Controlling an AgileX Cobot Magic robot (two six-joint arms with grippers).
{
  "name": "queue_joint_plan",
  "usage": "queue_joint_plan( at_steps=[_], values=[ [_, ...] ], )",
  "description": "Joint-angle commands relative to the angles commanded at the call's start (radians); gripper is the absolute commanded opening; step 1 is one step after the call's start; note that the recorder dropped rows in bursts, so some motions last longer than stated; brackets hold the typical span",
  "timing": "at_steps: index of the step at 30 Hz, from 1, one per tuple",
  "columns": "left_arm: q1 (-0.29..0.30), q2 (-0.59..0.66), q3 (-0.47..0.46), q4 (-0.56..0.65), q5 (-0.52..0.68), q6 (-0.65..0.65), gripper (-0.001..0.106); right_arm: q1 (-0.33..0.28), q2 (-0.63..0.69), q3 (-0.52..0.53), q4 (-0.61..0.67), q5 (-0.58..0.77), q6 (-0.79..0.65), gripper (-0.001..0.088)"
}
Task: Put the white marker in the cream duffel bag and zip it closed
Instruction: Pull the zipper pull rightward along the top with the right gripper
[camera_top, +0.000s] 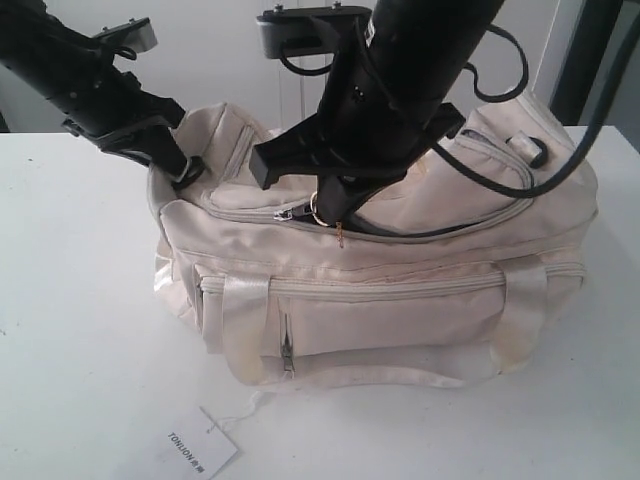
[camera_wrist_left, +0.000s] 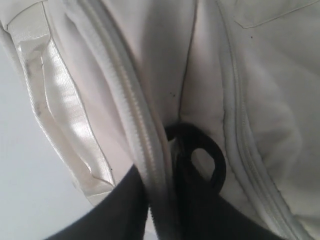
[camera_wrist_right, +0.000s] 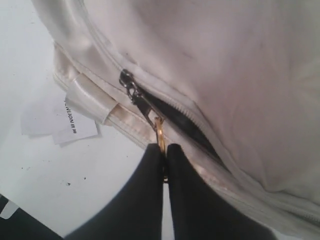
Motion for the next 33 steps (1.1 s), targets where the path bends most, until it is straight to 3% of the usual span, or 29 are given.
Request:
queue_joint_plan(
  at_steps=[5,17,24,33],
  values=[
    [0.0,-0.01,0.0,0.0,0.061,-0.048,0.058,0.0,0.004,0.0,0.002,-0.022,0.006,0.0],
    [0.0,-0.054,0.0,0.0,0.263,-0.168,0.06,0.0,0.004,0.0,0.009,-0.044,0.017,0.0],
    [0.0,-0.067,0.053,-0.049,0.264,-0.185,0.06,0.0,0.004,0.0,0.013,-0.044,0.024,0.0],
    [0.0,-0.108,0.213,-0.146,0.188,-0.102,0.058,0.0,0.004,0.0,0.013,-0.045,0.025,0.0]
  ],
)
